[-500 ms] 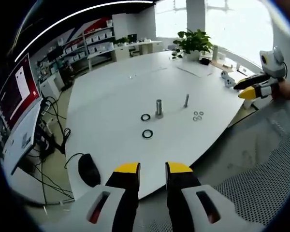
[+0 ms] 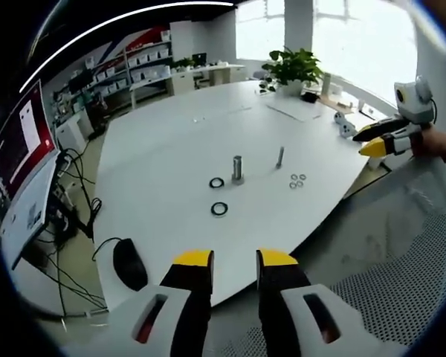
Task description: Place the washer onto the threaded stud by aligning its center hole with the stud, sliding it down to the base, and recovering from edge contact or off-axis alignment until the washer reaches the visible bottom stop.
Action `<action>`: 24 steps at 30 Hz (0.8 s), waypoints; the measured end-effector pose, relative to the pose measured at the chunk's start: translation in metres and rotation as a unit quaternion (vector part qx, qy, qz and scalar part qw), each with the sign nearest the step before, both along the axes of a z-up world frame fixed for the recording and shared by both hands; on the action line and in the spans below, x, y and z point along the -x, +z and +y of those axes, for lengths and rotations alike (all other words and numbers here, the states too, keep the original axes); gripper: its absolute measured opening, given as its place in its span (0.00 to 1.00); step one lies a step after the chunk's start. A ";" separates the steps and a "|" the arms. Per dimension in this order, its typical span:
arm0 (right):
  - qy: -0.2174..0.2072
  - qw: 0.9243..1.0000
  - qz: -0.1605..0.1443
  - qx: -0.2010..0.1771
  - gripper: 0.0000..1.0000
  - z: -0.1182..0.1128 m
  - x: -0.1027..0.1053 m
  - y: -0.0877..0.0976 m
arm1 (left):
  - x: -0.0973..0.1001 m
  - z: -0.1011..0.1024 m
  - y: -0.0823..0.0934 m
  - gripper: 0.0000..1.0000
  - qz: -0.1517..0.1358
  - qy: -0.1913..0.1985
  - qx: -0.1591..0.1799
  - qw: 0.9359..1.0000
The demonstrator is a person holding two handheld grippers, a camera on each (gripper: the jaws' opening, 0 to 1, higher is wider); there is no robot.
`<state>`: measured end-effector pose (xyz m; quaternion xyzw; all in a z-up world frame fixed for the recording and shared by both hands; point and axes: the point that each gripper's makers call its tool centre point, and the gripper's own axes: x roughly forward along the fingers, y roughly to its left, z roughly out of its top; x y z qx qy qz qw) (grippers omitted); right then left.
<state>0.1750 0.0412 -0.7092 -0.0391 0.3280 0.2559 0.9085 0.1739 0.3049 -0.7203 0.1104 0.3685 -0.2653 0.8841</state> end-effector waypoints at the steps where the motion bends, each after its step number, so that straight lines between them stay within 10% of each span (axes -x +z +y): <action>1: -0.001 1.000 0.001 -0.001 0.36 0.000 0.000 0.000 | 0.000 0.000 0.001 0.21 -0.001 0.001 0.003 1.000; 24: -0.032 0.999 0.001 0.019 0.39 -0.015 -0.003 -0.002 | -0.001 0.000 0.002 0.23 -0.002 0.004 0.006 1.000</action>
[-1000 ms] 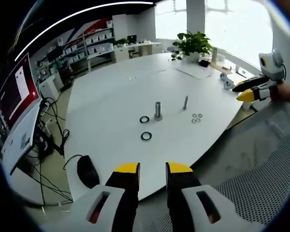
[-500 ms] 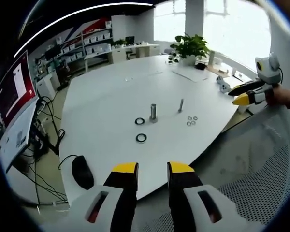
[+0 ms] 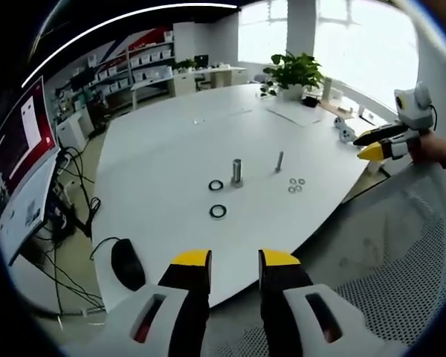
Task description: Place the washer onto the threaded stud by aligning its center hole with the stud, sliding it down to the base, and recovering from edge contact or off-axis alignment until the washer reaches the visible bottom stop.
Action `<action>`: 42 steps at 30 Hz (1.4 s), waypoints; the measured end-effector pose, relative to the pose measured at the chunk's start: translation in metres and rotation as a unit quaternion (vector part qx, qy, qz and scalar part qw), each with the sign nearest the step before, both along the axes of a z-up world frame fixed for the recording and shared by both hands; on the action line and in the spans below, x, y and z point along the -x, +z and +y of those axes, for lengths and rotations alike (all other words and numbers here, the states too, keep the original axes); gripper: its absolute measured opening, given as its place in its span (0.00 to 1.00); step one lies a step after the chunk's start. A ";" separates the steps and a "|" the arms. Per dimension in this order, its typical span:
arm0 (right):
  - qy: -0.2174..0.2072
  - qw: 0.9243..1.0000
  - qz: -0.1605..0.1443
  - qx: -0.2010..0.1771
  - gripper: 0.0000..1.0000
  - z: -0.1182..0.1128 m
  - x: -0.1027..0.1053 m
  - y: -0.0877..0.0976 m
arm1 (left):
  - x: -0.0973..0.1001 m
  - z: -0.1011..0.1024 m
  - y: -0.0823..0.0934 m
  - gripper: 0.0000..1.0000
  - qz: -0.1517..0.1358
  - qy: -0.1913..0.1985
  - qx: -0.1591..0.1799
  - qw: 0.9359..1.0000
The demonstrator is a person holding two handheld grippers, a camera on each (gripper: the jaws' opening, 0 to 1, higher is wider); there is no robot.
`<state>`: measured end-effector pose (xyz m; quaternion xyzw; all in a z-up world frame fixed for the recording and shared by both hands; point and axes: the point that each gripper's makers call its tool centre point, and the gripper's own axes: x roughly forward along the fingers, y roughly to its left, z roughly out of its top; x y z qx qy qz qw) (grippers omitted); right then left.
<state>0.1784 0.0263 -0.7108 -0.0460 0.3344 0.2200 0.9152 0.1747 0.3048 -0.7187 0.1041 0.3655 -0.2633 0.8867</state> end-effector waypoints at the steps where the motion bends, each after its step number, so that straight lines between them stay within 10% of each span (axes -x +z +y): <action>1: -0.002 1.000 0.001 -0.002 0.39 -0.001 0.000 0.000 | -0.001 0.000 0.000 0.23 -0.001 0.002 0.000 1.000; 36: 0.020 0.999 0.025 -0.035 0.41 0.005 0.006 -0.008 | 0.001 0.005 -0.005 0.23 0.017 0.008 -0.012 1.000; 42: 0.023 0.999 0.026 -0.041 0.41 0.007 0.007 -0.007 | 0.009 -0.001 -0.016 0.26 0.055 -0.008 -0.015 0.998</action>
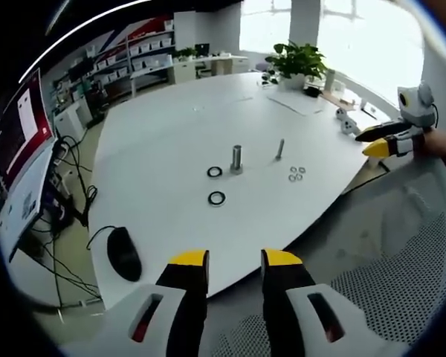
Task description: Place the washer onto the threaded stud by aligning its center hole with the stud, sliding it down to the base, and recovering from edge contact or off-axis alignment until the washer reaches the visible bottom stop.
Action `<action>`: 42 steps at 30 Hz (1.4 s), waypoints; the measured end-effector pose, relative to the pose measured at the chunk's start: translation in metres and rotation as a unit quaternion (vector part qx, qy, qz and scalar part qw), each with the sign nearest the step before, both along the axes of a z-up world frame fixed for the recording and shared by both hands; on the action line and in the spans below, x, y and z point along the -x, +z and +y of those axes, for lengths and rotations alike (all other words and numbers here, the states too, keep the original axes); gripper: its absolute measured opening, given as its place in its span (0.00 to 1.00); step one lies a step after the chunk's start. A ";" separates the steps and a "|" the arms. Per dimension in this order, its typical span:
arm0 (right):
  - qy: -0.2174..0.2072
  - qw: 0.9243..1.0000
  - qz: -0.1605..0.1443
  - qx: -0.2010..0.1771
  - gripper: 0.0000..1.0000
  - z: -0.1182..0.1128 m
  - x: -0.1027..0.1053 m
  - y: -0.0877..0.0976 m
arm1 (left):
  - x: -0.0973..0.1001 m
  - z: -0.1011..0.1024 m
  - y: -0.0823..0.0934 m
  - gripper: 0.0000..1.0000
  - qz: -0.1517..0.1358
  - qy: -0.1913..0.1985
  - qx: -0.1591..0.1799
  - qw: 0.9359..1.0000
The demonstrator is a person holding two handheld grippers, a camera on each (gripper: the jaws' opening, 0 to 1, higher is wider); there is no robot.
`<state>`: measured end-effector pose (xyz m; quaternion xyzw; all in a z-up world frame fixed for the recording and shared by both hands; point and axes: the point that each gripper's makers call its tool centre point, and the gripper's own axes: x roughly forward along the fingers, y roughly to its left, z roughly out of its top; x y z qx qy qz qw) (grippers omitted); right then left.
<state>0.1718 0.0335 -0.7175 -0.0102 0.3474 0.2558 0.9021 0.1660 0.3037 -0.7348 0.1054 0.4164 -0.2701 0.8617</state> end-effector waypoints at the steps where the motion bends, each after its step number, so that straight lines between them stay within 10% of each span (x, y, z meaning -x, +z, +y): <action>1: 0.000 1.000 0.000 -0.001 0.41 0.000 0.000 0.000 | 0.001 -0.001 -0.001 0.26 0.002 -0.004 -0.003 1.000; 26: 0.027 0.999 -0.013 -0.017 0.40 0.010 0.000 0.006 | -0.042 -0.018 -0.018 0.31 0.043 -0.035 -0.058 0.997; 42: 0.027 1.000 -0.006 -0.013 0.39 0.009 0.002 0.002 | -0.092 -0.046 -0.070 0.30 0.105 -0.062 -0.088 0.989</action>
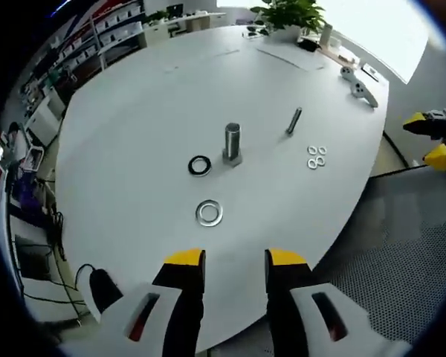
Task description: Place the washer onto the threaded stud by aligning its center hole with the stud, sliding it down to the base, and recovering from edge contact or off-axis alignment until the washer reaches the visible bottom stop.
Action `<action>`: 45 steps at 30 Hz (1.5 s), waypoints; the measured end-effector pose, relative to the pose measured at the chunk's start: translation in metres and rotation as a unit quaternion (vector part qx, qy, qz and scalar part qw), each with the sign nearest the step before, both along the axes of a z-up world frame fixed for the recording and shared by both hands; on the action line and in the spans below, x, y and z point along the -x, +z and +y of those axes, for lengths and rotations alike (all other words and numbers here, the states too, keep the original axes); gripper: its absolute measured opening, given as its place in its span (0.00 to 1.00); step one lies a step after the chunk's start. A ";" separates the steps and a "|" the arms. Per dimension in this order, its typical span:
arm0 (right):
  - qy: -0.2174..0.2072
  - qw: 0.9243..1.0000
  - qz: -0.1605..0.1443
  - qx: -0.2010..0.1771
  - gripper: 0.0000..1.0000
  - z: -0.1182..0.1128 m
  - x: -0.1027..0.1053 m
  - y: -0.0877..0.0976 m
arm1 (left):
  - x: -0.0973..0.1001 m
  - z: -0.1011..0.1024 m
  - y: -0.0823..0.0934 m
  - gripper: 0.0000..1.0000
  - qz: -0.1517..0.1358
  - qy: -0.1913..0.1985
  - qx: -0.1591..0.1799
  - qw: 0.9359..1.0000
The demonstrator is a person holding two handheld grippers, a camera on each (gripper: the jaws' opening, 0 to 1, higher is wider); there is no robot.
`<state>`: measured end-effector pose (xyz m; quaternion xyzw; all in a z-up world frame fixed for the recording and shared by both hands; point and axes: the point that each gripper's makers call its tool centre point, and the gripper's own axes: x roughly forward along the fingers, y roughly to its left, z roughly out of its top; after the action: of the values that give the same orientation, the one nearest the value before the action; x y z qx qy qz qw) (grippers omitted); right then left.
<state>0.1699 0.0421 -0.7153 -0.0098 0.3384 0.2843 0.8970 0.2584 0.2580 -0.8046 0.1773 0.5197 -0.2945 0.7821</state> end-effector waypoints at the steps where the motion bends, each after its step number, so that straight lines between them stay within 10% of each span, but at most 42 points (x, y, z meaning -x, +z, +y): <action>1: -0.001 1.000 0.001 0.000 0.39 0.000 0.000 0.000 | -0.003 0.000 -0.003 0.30 0.004 -0.003 -0.005 1.000; 19: -0.017 1.000 0.003 -0.006 0.38 -0.005 -0.002 -0.001 | -0.027 0.007 -0.063 0.30 0.060 -0.025 -0.077 0.995; 45: -0.022 1.000 0.004 -0.013 0.36 -0.005 -0.003 0.000 | -0.048 -0.005 -0.063 0.29 0.077 -0.024 -0.086 0.993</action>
<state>0.1730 0.0375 -0.7154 0.0103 0.3384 0.2693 0.9016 0.3068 0.2530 -0.8675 0.2330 0.5975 -0.2808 0.7140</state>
